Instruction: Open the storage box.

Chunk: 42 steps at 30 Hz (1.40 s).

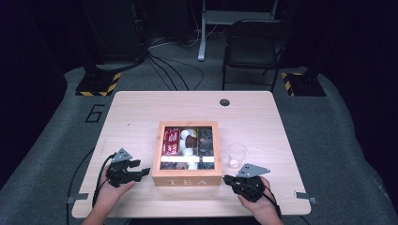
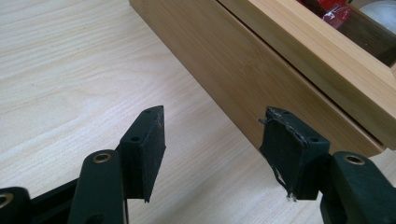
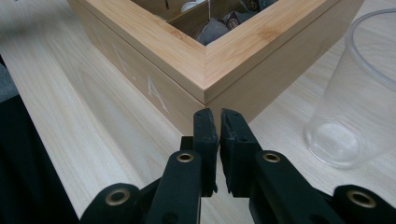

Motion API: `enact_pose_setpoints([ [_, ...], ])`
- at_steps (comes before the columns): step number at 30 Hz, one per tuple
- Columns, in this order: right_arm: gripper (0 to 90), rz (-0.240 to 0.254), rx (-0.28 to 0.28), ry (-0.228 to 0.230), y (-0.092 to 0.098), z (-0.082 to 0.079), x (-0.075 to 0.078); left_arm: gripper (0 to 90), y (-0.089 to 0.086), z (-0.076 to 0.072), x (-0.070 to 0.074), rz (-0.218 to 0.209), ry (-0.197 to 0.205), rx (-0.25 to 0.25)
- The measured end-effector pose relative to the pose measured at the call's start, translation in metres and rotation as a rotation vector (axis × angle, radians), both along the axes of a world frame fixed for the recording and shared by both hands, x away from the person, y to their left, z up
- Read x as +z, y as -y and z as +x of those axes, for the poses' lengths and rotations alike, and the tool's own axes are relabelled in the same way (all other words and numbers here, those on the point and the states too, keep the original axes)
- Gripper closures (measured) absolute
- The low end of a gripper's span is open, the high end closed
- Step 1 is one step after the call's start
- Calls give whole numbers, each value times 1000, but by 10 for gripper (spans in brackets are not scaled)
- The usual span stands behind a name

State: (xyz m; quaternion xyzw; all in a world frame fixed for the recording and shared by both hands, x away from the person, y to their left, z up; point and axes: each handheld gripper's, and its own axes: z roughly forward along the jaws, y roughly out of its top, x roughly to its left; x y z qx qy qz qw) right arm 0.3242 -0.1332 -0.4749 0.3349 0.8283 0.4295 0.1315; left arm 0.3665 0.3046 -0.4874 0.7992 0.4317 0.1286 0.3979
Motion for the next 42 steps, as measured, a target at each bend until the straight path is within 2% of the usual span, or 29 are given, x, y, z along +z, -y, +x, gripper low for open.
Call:
enact_pose_setpoints([
  [6, 859, 2, 10, 4, -2, 1, 0, 395, -2, -2, 0, -1, 10, 6],
  [12, 869, -1, 33, 4, -5, 2, 1, 394, -2, -3, 0, 6, 1, 1],
  [20, 866, -3, 35, 5, -5, 3, 1, 395, -4, -5, 0, 9, 2, 0],
  [24, 864, 8, 32, 15, -7, 3, 3, 395, -4, -8, 1, -12, 1, -5],
  [26, 862, 11, 36, 18, -7, 4, 3, 395, -2, -10, 2, -6, 16, -10],
  [27, 861, 11, 43, 16, -7, 5, 4, 395, -2, -11, 4, 1, 13, -29],
  [34, 853, 52, 47, 27, -8, 10, 9, 395, 4, -21, 12, -9, 50, -49],
  [36, 853, 65, 36, 13, -10, 11, 10, 396, 5, -24, 14, -1, 63, -68],
  [42, 852, 53, 40, 21, -17, 16, 11, 402, 14, -33, 21, -16, 107, -119],
])
